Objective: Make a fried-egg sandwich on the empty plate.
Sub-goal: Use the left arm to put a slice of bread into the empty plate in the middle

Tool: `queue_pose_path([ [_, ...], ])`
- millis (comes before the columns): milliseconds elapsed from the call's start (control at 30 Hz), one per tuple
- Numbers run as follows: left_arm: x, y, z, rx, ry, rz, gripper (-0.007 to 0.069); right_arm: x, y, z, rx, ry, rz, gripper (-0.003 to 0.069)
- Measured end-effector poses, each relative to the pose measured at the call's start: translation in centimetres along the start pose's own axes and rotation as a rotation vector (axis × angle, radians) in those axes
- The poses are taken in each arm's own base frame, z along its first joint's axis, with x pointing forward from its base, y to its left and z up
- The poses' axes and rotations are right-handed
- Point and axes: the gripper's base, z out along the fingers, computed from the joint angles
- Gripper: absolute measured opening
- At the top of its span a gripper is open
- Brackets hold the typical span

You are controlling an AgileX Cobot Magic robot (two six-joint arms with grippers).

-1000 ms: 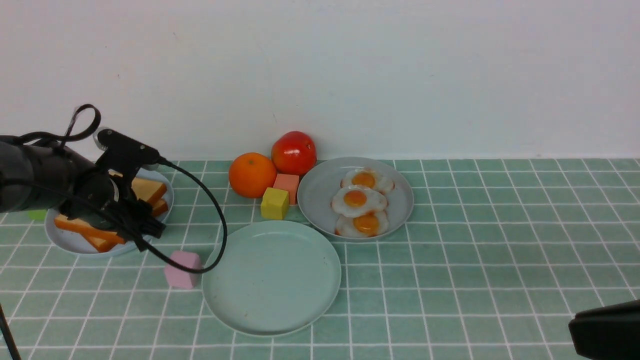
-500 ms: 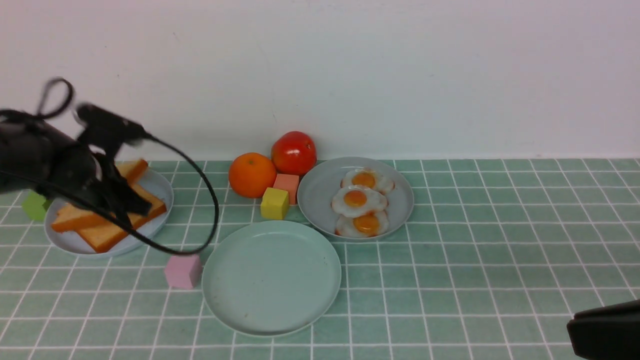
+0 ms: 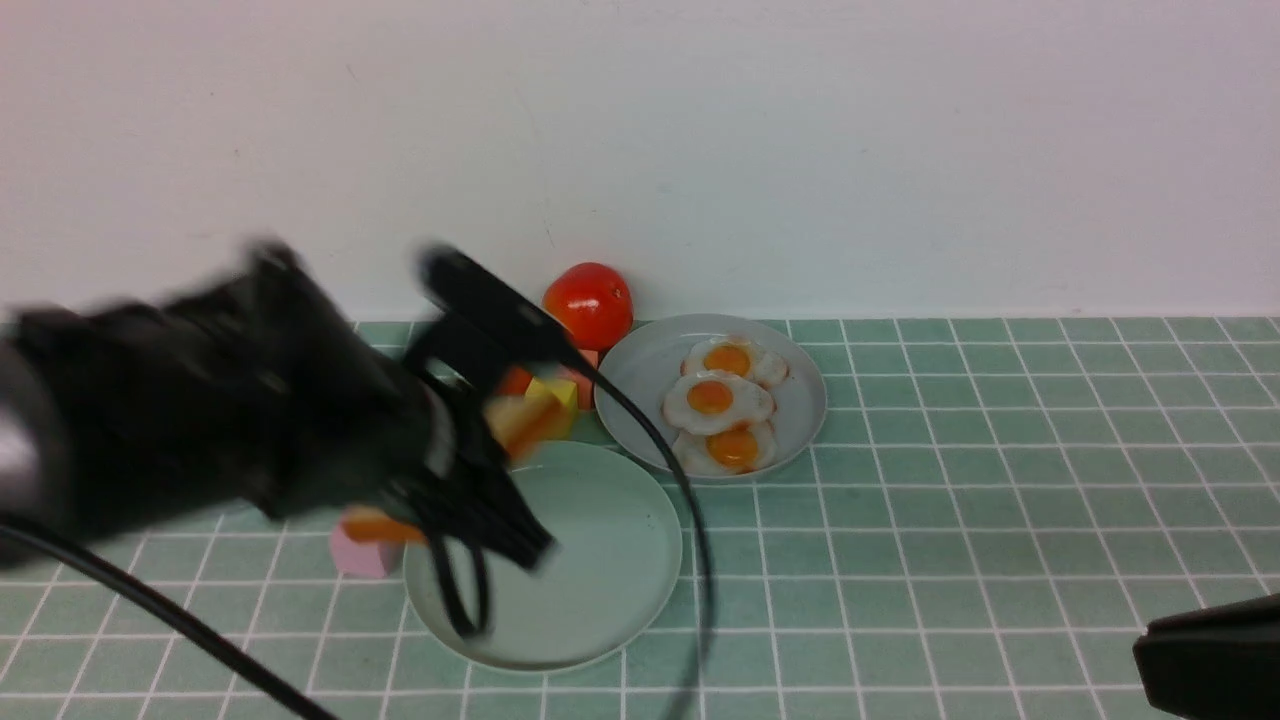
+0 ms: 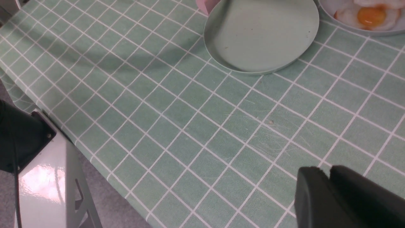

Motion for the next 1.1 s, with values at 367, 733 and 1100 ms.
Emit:
queue_pose_path([
  [367, 0.0, -4.5, 4.4, 0.026, -0.009, 0.148, 0.0066, 0.4, 0.2, 0.0, -0.025, 0.047, 0.004, 0.0099],
  [733, 0.1, -4.6, 4.8, 0.027, -0.005, 0.15, 0.0411, 0.4, 0.0, 0.0, 0.002, 0.041, 0.094, 0.0303],
  [1100, -1.0, -3.8, -7.9, 0.114, -0.165, -0.143, 0.0519, -2.2, -2.6, 4.2, 0.056, 0.049, 0.166, 0.0392],
])
